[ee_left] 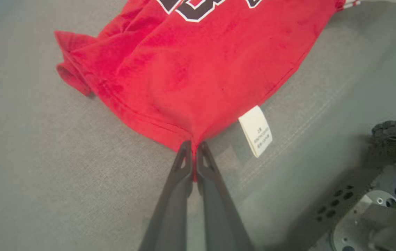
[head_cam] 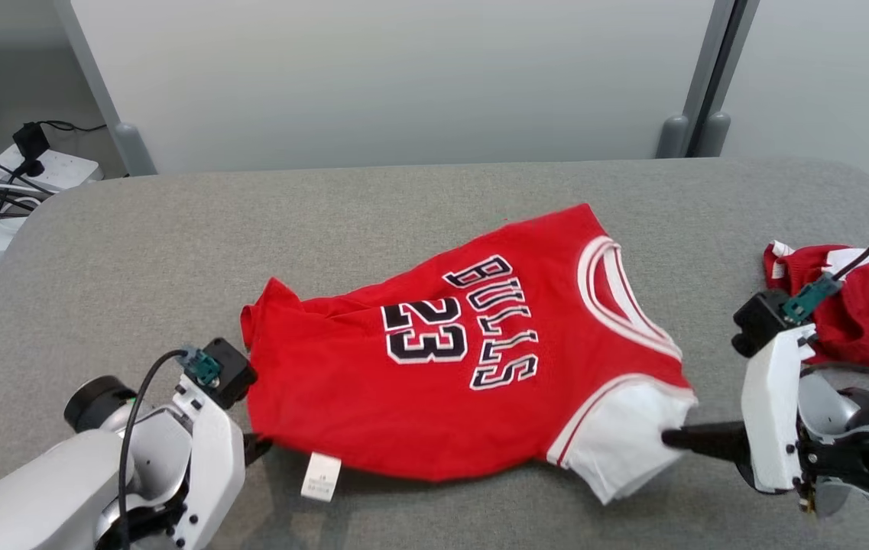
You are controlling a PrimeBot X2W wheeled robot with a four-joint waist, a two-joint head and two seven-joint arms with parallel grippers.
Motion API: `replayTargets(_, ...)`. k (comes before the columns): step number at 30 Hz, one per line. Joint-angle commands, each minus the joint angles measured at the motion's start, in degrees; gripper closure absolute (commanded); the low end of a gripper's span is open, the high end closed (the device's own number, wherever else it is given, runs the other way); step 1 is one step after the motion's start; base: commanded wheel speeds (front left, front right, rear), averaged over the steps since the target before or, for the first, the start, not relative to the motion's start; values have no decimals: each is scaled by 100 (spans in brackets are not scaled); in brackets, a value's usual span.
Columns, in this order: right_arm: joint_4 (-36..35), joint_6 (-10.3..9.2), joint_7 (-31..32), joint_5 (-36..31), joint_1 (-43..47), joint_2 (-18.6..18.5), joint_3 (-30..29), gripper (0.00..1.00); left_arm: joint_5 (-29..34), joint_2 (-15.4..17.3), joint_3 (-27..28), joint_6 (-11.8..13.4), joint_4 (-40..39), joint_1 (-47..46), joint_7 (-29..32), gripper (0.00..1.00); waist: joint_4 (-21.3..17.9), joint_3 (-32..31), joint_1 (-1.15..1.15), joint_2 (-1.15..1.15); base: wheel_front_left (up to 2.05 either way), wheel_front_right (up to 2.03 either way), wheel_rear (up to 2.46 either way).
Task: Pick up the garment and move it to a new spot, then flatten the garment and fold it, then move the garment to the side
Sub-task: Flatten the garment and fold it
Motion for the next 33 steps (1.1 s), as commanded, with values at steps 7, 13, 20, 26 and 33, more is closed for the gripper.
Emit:
replayTargets(7, -1574, 25, 1288, 859, 552, -1198, -296, 100, -1432, 1321, 70, 87, -1752, -269, 1601, 100, -95, 216, 0, 0, 0, 0, 0)
replayTargets(13, -1896, 25, 1452, 1139, 629, -1373, -767, 100, -2573, 1484, 187, 585, -2255, -357, 2673, 100, -103, 1067, 0, 0, 0, 0, 0)
replayTargets(20, 55, 25, 820, 213, -1686, 350, -1663, 100, -2198, 373, 766, 497, -970, -1988, 2477, 100, -246, 2722, 0, 0, 0, 0, 0)
replayTargets(26, 2326, 25, -2578, -1250, -4864, 1972, -3734, 100, 1088, -410, 1707, 229, 751, -4518, -2236, 100, -256, 3077, 0, 0, 0, 0, 0)
replayTargets(33, 2782, 25, -2135, -1297, -5237, 2114, -3764, 100, 1153, -656, 1414, 19, 2011, -4967, -2961, 100, -429, 3320, 0, 0, 0, 0, 0)
